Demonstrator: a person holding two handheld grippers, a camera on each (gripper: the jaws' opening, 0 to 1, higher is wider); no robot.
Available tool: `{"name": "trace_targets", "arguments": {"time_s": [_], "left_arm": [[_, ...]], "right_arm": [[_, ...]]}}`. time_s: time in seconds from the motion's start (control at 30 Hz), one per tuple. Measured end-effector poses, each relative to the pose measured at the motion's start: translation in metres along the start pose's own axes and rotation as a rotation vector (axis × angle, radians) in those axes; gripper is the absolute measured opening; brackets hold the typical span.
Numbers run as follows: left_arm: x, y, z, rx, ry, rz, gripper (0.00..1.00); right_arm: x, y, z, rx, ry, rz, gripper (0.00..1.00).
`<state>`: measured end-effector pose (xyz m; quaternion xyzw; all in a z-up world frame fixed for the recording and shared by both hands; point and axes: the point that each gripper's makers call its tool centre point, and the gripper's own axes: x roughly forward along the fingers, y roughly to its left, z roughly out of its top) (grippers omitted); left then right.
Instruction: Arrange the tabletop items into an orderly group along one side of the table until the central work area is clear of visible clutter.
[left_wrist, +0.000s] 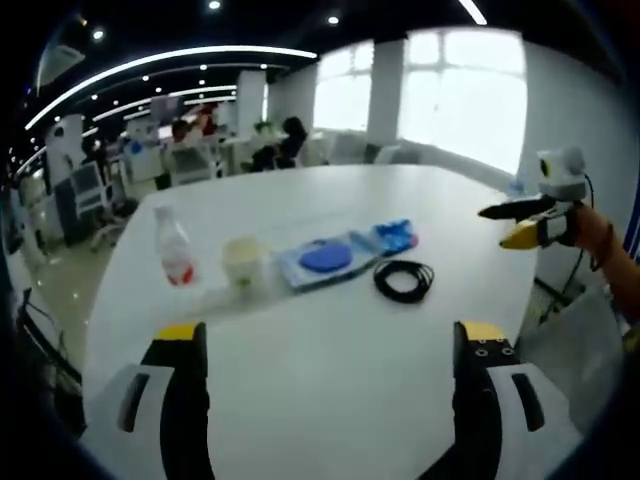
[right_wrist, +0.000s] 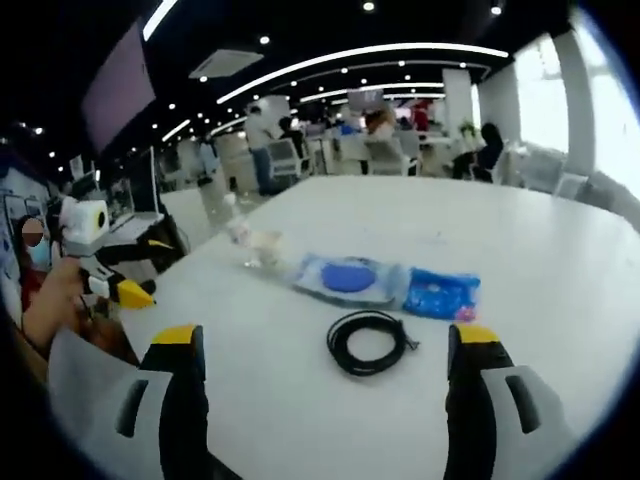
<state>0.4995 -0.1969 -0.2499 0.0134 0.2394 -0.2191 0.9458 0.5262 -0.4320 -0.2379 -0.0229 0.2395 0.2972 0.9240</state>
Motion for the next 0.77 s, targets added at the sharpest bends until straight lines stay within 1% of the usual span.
{"name": "trace_targets", "arguments": {"time_s": [0.07, 0.13, 0.2, 0.33, 0.47, 0.67, 0.77], "left_arm": [[0.0, -0.001, -0.003, -0.003, 0.002, 0.001, 0.99], [0.0, -0.002, -0.005, -0.003, 0.002, 0.002, 0.99], [0.0, -0.002, -0.007, -0.001, 0.006, 0.004, 0.99], [0.001, -0.002, -0.009, -0.004, 0.008, 0.007, 0.99], [0.003, -0.003, -0.01, -0.004, 0.005, 0.008, 0.99], [0.004, 0.0, -0.015, -0.008, 0.014, 0.016, 0.99], [0.005, 0.0, -0.015, -0.02, 0.007, 0.013, 0.99]], "right_arm": [[0.002, 0.004, -0.004, 0.018, -0.013, 0.018, 0.99], [0.002, 0.007, -0.006, 0.042, -0.041, 0.036, 0.99], [0.001, 0.008, -0.009, 0.058, -0.048, 0.042, 0.98], [0.001, 0.007, -0.015, 0.049, -0.036, 0.034, 0.99], [0.002, 0.006, -0.019, 0.058, -0.031, 0.03, 0.99], [0.005, 0.002, -0.031, 0.044, 0.005, 0.004, 0.99], [0.006, -0.002, -0.036, 0.062, 0.019, -0.002, 0.99]]}}
